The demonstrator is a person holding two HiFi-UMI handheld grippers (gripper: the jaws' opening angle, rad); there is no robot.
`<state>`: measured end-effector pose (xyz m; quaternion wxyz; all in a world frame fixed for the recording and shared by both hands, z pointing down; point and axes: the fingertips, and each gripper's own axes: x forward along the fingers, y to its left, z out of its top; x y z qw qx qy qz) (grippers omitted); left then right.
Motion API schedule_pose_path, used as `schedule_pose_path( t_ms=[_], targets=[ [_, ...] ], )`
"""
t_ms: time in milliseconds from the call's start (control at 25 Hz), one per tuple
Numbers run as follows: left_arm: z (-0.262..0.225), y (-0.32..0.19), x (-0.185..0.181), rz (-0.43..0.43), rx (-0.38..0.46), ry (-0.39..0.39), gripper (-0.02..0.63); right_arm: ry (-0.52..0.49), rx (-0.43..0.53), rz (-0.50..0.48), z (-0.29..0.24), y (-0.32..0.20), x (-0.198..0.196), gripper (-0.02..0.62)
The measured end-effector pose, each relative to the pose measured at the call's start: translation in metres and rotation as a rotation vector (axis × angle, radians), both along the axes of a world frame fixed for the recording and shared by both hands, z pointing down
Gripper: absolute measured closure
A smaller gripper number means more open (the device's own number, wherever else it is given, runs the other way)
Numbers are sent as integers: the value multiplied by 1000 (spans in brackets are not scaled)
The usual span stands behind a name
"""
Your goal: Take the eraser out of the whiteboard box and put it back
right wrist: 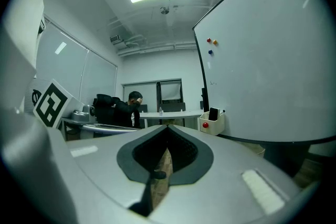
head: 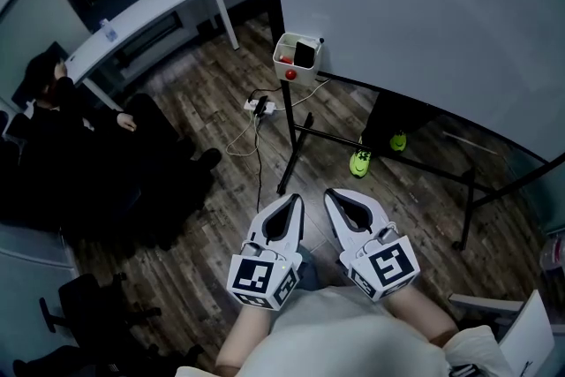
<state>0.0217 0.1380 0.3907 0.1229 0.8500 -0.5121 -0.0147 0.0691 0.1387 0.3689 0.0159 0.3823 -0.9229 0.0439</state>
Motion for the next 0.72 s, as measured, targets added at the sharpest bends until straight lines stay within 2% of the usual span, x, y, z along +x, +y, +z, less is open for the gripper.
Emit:
schedule_pose_path(
  t_ms=[720],
  targets=[
    [-2, -91, -37, 49, -20, 5, 603, 12, -13, 43, -2, -91, -39, 594]
  ],
)
